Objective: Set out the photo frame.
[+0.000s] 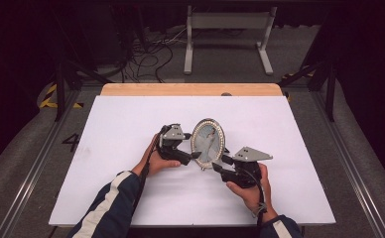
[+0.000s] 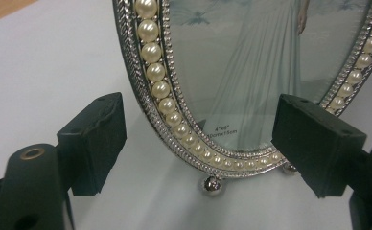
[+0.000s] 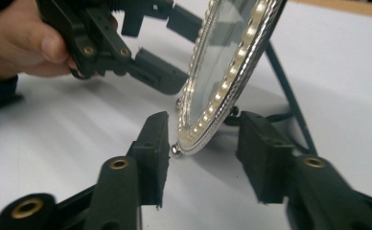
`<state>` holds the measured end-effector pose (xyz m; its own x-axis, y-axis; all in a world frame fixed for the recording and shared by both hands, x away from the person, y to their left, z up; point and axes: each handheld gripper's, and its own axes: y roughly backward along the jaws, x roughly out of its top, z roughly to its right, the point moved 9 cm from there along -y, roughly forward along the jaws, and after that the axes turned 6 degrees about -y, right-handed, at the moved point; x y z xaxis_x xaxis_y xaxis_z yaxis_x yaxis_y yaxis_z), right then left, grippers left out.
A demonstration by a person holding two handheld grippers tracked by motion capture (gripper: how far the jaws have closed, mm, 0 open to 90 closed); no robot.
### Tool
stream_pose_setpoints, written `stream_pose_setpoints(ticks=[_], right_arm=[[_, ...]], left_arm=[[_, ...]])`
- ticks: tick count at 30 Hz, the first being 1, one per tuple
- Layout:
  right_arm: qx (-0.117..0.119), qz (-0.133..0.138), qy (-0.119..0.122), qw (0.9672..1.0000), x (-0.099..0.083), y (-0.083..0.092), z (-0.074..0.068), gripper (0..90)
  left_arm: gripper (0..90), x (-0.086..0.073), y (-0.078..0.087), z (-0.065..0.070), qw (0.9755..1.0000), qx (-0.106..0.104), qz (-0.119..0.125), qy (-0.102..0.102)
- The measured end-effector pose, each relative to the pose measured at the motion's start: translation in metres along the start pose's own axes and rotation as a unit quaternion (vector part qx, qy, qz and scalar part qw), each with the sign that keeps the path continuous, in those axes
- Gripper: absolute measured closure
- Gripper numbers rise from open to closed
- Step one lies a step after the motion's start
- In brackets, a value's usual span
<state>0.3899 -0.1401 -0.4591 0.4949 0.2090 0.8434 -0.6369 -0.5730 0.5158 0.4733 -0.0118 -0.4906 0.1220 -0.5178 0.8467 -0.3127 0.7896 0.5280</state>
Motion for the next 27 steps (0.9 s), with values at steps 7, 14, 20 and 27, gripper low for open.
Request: stream_pose_setpoints(ticks=[7,14,20,27], right_arm=[[-0.007,0.049,-0.023,0.9985,0.011,0.012,0.008,71.6],[-0.016,0.06,-0.011,0.998,0.015,0.014,0.009,83.0],[-0.013,0.06,-0.007,0.9981,0.019,0.012,0.01,82.7],[-0.025,0.06,-0.012,0.9978,0.022,0.008,0.016,80.1]], left_arm=[[26.6,0.0,-0.003,0.001,1.0,-0.002,0.0,0.005],[43.5,0.001,0.0,0.0,1.0,0.005,0.003,0.007],[44.3,-0.005,0.002,0.002,0.9998,0.011,-0.009,0.011],[48.2,-0.008,0.008,0.004,0.9992,0.033,-0.021,0.004]])
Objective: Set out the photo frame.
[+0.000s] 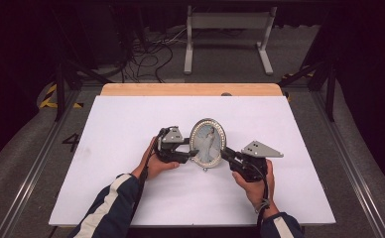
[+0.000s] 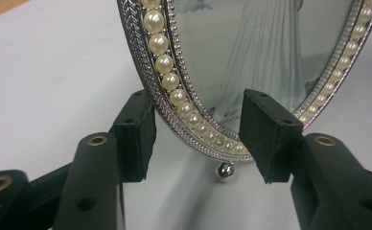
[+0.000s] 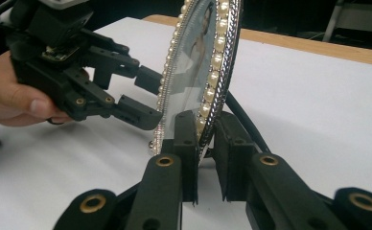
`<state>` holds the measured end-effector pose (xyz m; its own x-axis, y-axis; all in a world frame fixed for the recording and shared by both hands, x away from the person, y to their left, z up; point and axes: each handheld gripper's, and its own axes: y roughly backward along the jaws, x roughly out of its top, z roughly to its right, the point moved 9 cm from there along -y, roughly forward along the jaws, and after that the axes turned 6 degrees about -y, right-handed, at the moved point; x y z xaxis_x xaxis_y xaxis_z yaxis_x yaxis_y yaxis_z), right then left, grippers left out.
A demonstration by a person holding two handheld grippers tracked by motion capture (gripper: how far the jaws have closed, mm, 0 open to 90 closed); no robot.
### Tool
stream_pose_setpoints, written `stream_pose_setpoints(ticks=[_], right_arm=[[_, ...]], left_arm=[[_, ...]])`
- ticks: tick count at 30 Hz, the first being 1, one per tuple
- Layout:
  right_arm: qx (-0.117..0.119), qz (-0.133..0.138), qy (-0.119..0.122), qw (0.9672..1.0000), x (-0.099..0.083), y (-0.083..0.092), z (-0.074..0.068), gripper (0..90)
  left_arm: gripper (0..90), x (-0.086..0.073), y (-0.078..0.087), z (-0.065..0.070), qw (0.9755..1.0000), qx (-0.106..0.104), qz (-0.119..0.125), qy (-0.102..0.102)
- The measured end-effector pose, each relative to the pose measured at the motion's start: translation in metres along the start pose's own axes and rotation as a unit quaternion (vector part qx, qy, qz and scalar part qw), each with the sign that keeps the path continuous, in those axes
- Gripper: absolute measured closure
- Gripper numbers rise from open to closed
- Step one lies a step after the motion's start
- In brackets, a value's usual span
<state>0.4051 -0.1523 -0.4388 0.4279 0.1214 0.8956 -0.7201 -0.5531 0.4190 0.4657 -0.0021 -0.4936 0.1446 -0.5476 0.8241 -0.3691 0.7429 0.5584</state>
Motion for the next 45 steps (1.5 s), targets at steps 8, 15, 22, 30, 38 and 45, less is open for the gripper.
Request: stream_pose_setpoints(ticks=[8,15,22,30,38,45], right_arm=[[-0.001,0.001,-0.013,0.9999,0.001,-0.005,0.005,79.5],[-0.005,0.001,-0.003,1.0,0.002,-0.008,0.005,78.3],[-0.019,-0.008,-0.011,0.9997,-0.003,-0.005,0.01,64.7],[0.0,-0.015,-0.001,0.9999,-0.006,-0.003,0.007,75.7],[0.004,-0.018,-0.001,0.9998,-0.009,-0.007,0.008,78.7],[-0.004,-0.018,-0.003,0.9998,-0.007,-0.009,0.008,78.1]], left_arm=[[49.2,-0.005,0.011,0.006,0.9996,0.023,-0.015,0.001],[45.6,-0.006,0.011,0.009,0.9995,0.019,-0.007,0.023],[27.9,0.005,0.012,0.007,0.9985,0.015,0.037,0.038],[41.9,0.008,0.017,0.003,0.9981,0.027,0.045,0.033],[63.5,0.005,0.023,-0.004,0.9983,0.024,0.044,0.029],[69.5,0.003,0.027,-0.004,0.9989,0.011,0.039,0.024]])
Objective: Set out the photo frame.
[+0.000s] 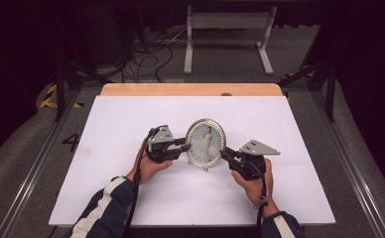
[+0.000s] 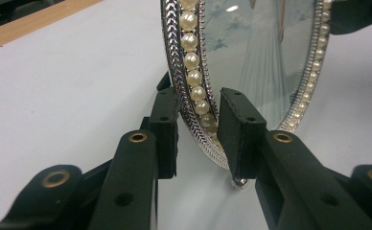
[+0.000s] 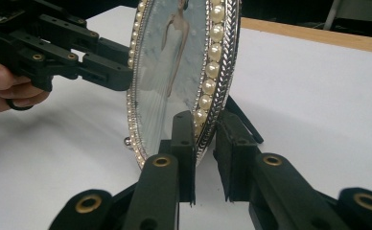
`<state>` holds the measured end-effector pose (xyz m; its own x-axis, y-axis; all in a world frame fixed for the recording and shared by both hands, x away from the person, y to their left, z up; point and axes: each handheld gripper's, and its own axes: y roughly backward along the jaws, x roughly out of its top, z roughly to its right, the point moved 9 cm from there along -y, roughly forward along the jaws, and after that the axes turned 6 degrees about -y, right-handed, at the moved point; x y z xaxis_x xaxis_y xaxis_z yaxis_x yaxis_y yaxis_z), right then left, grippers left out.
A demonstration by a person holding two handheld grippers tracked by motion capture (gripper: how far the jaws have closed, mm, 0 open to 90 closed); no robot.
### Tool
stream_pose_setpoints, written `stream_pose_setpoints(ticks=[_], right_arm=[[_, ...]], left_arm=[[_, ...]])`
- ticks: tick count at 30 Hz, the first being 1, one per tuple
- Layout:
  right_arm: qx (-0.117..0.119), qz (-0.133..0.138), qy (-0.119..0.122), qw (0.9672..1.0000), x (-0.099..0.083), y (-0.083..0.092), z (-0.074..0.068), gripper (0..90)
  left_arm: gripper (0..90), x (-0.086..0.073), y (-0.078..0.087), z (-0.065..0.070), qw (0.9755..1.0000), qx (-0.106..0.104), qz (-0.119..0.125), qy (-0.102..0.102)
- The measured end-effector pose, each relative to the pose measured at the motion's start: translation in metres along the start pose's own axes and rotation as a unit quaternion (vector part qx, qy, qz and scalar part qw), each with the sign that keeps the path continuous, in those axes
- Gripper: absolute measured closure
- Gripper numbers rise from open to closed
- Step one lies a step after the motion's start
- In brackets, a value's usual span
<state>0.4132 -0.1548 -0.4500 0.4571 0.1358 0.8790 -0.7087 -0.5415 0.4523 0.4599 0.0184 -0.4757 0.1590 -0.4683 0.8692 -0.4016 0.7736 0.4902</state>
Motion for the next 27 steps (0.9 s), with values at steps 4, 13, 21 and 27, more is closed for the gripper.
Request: stream_pose_setpoints(ticks=[4,13,21,27], right_arm=[[-0.004,0.002,-0.013,0.9999,0.002,-0.001,0.005,77.9],[-0.008,0.006,-0.022,0.9997,0.003,-0.01,0.008,75.9],[-0.003,0.007,-0.019,0.9998,0.004,-0.013,0.005,76.0],[0.004,0.006,-0.02,0.9998,0.005,-0.014,0.004,76.1]], left_arm=[[70.2,-0.001,0.002,0.003,0.9999,-0.009,-0.004,-0.005],[71.1,-0.003,0.008,0.01,0.9994,-0.011,-0.022,-0.026],[71.9,-0.008,0.011,0.01,0.9989,-0.002,-0.035,-0.03],[71.8,-0.009,0.014,0.012,0.9987,0.001,-0.038,-0.034]])
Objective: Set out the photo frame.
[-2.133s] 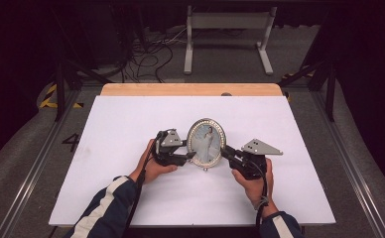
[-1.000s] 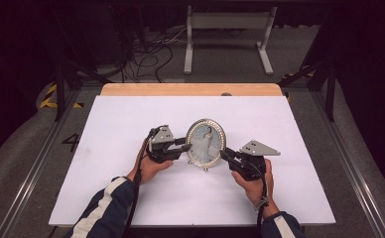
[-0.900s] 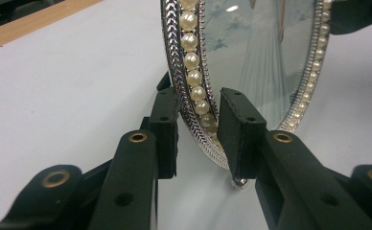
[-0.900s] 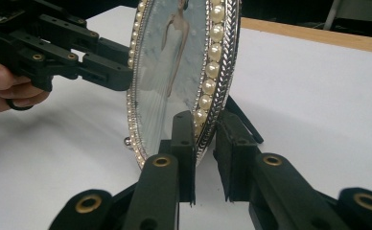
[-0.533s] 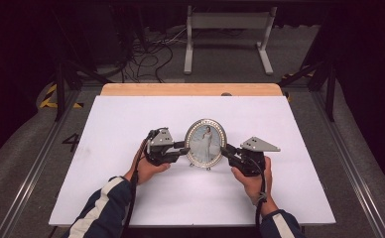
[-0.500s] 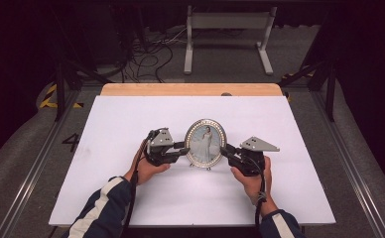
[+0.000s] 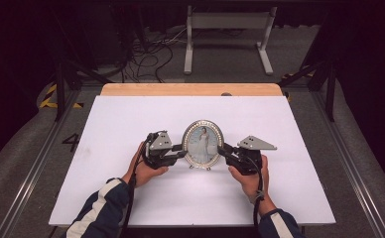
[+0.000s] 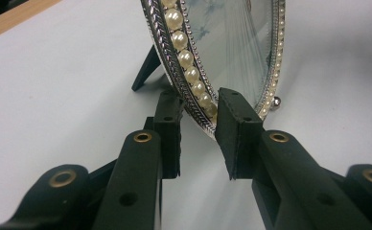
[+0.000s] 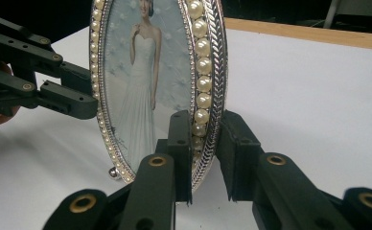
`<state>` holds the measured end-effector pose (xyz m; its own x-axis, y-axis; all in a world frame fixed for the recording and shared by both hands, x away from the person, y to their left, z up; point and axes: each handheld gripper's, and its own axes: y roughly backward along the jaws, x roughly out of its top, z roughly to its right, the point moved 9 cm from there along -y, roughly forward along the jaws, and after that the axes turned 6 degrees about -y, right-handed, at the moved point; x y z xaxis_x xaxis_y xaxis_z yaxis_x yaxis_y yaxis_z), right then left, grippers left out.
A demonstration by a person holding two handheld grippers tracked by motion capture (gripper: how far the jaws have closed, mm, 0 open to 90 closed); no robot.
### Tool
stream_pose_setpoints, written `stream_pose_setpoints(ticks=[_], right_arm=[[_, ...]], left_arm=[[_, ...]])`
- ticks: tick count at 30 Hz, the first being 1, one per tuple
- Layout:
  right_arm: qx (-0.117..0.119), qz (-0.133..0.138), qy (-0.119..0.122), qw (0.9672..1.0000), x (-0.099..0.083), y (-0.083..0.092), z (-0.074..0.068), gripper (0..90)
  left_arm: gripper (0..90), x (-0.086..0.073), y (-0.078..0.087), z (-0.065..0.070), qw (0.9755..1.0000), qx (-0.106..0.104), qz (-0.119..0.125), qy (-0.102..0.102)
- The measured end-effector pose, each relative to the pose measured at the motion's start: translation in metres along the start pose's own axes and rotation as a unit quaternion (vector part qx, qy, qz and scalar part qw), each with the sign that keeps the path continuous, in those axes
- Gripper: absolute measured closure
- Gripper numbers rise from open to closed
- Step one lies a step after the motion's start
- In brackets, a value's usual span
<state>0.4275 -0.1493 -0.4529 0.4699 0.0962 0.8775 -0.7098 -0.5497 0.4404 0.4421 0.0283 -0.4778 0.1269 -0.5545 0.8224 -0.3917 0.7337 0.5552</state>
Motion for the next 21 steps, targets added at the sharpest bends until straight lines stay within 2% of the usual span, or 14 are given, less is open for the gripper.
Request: stream_pose_setpoints(ticks=[10,21], right_arm=[[0.001,0.0,0.007,1.0,0.0008,-0.0015,-0.0019,75.9],[-0.001,-0.004,0.016,0.9999,0.0002,-0.0013,-0.0014,75.2]], left_arm=[[72.4,-0.0035,0.0002,0.0026,0.9999,0.001,0.003,0.011],[72.1,-0.0033,0.0001,0.0027,1.0,0.004,0.006,0.007]])
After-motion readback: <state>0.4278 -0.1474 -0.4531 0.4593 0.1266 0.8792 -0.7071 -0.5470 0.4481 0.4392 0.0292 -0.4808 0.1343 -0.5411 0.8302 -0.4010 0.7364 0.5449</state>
